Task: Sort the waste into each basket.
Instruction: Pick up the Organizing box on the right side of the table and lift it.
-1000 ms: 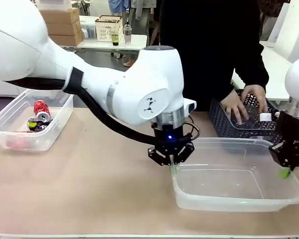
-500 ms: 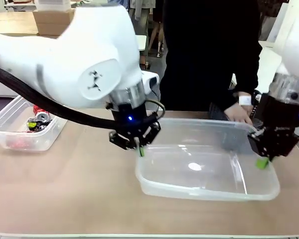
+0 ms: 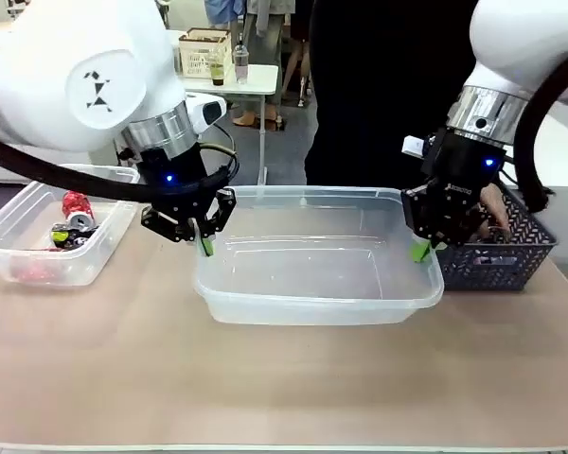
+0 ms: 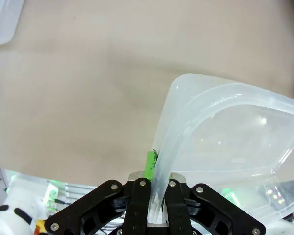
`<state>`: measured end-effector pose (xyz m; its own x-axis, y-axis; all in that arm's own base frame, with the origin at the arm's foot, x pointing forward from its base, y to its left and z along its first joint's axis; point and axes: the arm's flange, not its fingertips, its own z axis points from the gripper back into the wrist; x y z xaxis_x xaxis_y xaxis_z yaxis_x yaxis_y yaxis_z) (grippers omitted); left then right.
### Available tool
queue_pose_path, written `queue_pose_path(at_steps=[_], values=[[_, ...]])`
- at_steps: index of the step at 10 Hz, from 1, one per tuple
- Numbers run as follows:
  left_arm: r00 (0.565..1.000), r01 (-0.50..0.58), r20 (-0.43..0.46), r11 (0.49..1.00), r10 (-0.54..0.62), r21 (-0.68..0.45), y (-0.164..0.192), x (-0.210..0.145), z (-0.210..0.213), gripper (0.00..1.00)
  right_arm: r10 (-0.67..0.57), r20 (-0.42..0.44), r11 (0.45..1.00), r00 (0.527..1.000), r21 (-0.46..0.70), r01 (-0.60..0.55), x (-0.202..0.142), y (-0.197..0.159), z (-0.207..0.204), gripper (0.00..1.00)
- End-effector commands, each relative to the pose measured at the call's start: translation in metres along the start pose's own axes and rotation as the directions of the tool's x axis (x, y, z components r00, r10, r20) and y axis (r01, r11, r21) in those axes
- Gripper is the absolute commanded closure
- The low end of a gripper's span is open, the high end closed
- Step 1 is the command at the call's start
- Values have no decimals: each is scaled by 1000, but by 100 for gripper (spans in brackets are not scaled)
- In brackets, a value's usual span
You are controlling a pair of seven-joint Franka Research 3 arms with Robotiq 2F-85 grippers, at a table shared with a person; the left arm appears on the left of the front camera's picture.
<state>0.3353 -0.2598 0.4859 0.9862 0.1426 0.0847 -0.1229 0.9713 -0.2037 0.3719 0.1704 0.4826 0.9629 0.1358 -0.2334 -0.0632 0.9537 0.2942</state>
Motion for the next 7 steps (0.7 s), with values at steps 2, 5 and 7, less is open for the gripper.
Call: queue_pose_path(at_steps=[2, 5, 7], values=[[996, -57, -71, 998, 57, -6, 11, 47, 3, 100, -10, -90, 1000, 996, -22, 8, 26, 13, 10, 100], [987, -97, -131, 995, 95, -4, 20, 76, -11, 100, -18, -141, 999, 990, -30, 14, 58, 15, 4, 100], [991, -52, -124, 999, 52, 4, 17, 64, -13, 100, 0, -82, 1000, 997, -15, -1, 54, 17, -3, 100]])
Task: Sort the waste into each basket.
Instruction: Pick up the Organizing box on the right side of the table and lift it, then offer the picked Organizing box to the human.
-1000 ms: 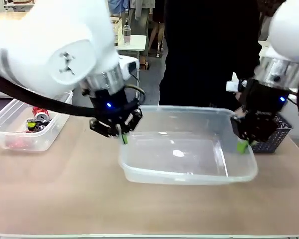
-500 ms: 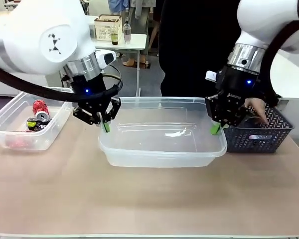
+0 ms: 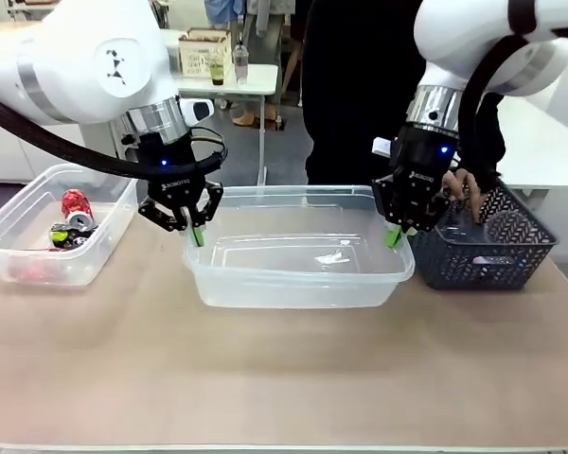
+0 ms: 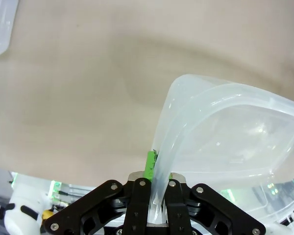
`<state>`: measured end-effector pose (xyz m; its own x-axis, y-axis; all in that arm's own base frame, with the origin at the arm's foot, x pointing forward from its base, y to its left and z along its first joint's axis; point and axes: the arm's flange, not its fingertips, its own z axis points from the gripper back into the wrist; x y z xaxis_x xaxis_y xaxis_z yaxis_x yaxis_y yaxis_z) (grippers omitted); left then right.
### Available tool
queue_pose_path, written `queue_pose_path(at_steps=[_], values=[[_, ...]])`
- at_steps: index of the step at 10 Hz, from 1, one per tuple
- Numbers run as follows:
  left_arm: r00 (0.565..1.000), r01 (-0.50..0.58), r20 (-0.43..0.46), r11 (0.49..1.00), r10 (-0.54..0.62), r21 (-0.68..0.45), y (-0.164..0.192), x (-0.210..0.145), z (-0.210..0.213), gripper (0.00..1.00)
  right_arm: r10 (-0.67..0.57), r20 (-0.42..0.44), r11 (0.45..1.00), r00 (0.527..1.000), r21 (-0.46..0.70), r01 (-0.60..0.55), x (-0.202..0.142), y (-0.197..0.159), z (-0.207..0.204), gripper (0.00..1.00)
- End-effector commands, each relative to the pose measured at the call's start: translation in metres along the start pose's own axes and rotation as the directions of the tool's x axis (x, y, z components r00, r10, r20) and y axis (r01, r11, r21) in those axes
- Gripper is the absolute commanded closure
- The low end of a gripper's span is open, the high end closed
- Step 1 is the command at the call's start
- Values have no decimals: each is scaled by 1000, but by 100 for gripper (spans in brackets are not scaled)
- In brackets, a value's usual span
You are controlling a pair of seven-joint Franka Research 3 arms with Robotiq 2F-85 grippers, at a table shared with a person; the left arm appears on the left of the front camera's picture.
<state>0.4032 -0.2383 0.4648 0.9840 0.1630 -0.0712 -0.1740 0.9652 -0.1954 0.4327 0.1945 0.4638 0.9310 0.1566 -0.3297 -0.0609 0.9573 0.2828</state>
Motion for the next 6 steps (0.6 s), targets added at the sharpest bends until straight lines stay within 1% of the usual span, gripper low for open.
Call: queue_pose_path(at_steps=[1, 6], values=[[1000, 0, 25, 1000, 0, -9, 1, -6, 10, 100, 6, 22, 1000, 1000, -4, -6, -13, 3, 3, 100], [1000, 0, 25, 1000, 0, -9, 1, -6, 10, 100, 6, 22, 1000, 1000, -4, -6, -13, 3, 3, 100]])
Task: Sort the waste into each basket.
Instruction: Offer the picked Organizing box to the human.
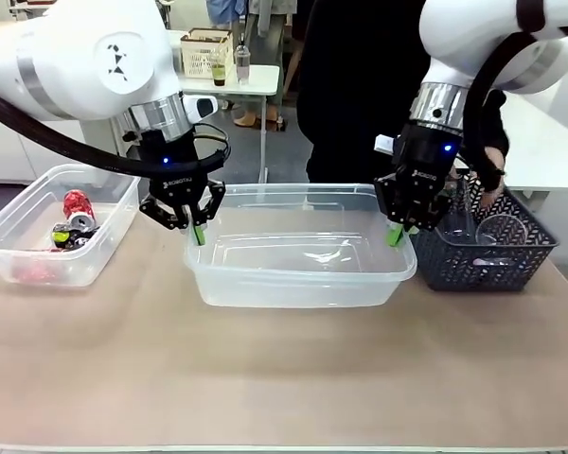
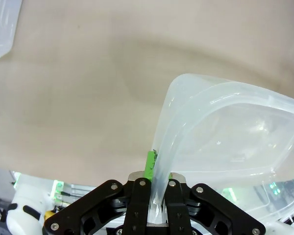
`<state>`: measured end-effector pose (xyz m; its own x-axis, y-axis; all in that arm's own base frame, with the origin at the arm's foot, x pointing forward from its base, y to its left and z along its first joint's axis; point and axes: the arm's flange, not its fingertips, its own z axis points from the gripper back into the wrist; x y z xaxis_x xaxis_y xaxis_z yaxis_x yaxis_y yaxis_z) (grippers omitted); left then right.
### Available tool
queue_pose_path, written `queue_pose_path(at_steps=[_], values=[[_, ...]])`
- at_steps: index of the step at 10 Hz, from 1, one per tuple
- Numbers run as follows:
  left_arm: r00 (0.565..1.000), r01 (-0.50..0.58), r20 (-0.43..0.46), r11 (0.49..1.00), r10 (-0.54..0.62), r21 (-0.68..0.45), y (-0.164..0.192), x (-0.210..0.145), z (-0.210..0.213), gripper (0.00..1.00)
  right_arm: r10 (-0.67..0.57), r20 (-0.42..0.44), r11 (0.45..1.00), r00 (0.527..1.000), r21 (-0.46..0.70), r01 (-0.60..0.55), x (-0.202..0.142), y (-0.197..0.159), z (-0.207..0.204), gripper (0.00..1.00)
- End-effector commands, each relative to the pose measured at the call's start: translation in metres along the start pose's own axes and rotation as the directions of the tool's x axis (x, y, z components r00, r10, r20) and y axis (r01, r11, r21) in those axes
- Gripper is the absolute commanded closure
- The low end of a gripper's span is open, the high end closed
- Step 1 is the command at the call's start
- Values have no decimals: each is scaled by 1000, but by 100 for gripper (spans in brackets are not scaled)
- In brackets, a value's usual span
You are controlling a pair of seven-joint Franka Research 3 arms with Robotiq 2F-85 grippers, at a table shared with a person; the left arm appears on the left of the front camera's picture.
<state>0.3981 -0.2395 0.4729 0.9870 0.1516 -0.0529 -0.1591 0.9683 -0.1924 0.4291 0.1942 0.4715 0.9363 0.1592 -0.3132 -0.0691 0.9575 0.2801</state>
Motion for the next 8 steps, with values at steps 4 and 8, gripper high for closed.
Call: queue_pose_path(at_steps=[4, 8], values=[[1000, -15, 9, 1000, 16, -13, 3, 0, 3, 100, 0, 5, 1000, 1000, 1, 0, -7, 1, -2, 100], [1000, -15, 9, 1000, 16, -13, 3, 0, 3, 100, 0, 5, 1000, 1000, 1, 0, -7, 1, -2, 100]])
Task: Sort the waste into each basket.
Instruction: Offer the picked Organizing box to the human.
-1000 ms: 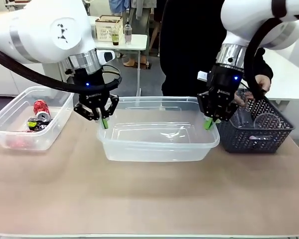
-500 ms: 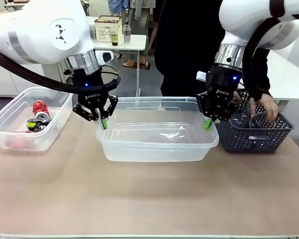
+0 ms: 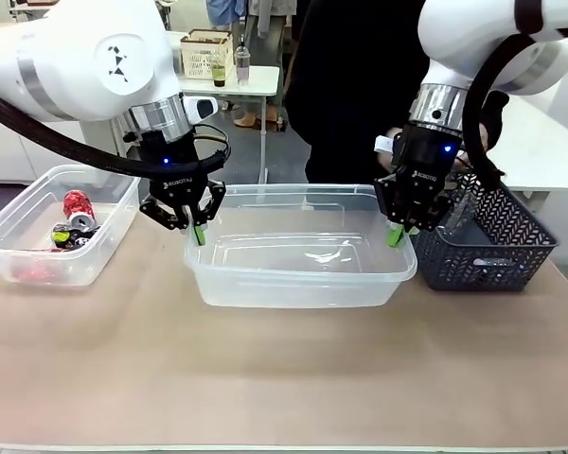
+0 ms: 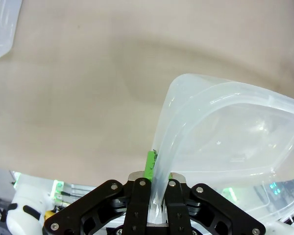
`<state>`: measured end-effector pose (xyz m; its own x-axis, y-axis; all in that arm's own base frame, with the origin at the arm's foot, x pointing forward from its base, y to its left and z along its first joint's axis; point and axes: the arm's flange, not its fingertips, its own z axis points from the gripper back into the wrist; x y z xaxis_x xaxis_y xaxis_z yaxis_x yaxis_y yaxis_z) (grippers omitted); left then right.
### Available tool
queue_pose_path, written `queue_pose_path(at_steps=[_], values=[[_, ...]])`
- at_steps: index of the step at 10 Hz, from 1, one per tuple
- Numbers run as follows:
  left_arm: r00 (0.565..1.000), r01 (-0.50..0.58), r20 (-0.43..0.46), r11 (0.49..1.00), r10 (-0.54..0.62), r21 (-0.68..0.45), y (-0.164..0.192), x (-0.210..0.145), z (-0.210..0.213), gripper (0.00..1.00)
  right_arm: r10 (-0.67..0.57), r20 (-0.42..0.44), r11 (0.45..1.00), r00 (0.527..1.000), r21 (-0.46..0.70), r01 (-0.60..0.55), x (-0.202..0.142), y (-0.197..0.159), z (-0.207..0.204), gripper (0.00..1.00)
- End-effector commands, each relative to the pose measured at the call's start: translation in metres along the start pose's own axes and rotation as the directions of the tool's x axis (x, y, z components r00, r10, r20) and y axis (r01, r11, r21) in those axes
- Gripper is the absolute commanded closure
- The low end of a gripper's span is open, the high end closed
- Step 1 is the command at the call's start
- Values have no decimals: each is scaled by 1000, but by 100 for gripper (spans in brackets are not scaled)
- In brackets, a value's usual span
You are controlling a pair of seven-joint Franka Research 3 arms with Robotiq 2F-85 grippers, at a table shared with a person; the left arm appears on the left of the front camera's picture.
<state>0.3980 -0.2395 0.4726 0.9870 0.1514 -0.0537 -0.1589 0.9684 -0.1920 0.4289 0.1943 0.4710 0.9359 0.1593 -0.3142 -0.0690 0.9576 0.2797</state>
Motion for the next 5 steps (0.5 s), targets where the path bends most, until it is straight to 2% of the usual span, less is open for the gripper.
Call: queue_pose_path(at_steps=[1, 5], values=[[1000, -16, 10, 1000, 16, -13, 3, 0, 3, 100, 0, 6, 1000, 1000, 1, 0, -7, 1, -2, 100], [1000, -16, 10, 1000, 16, -13, 3, 0, 3, 100, 0, 6, 1000, 1000, 1, 0, -7, 1, -2, 100]])
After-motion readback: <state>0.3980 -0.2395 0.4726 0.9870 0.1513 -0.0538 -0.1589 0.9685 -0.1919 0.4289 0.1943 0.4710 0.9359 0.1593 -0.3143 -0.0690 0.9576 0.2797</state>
